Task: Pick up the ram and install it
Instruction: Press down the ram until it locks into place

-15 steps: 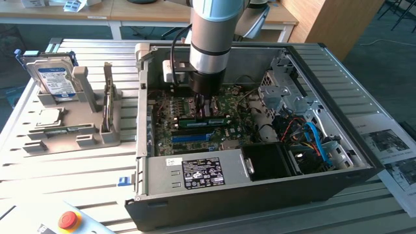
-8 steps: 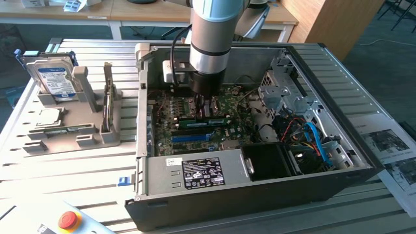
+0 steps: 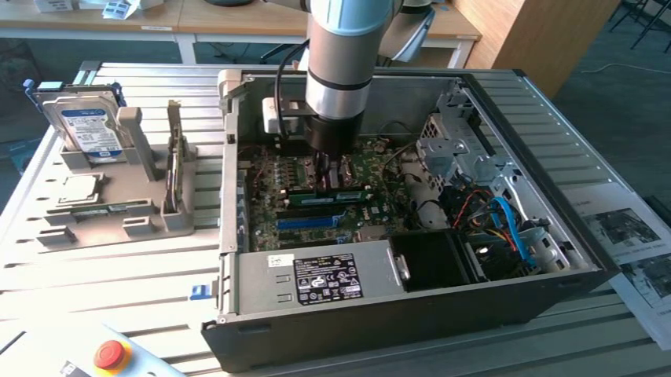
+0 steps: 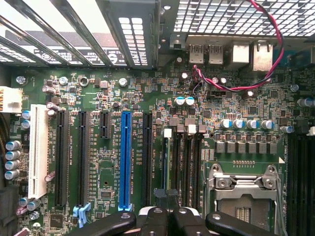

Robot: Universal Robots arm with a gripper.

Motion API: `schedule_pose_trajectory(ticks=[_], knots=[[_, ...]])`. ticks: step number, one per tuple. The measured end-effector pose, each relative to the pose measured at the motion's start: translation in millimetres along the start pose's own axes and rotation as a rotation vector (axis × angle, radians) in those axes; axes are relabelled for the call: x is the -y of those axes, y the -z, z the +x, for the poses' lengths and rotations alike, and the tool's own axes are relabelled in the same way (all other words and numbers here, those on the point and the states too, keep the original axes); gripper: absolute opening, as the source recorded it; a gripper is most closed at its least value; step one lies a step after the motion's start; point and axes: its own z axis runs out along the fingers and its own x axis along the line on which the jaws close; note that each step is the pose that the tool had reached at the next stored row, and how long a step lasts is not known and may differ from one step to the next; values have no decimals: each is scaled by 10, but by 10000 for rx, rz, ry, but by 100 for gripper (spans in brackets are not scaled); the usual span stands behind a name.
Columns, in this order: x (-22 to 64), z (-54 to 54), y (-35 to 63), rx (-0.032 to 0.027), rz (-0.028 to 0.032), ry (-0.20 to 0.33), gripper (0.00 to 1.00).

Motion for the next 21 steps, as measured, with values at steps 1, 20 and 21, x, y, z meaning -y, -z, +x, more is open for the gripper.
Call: schedule_pose_trajectory(ticks=[1,20,21], knots=[[0,0,-1,-1,0,-1,11],[-1,-1,95,0,1,0,11],[-1,-1,104,0,0,0,11]])
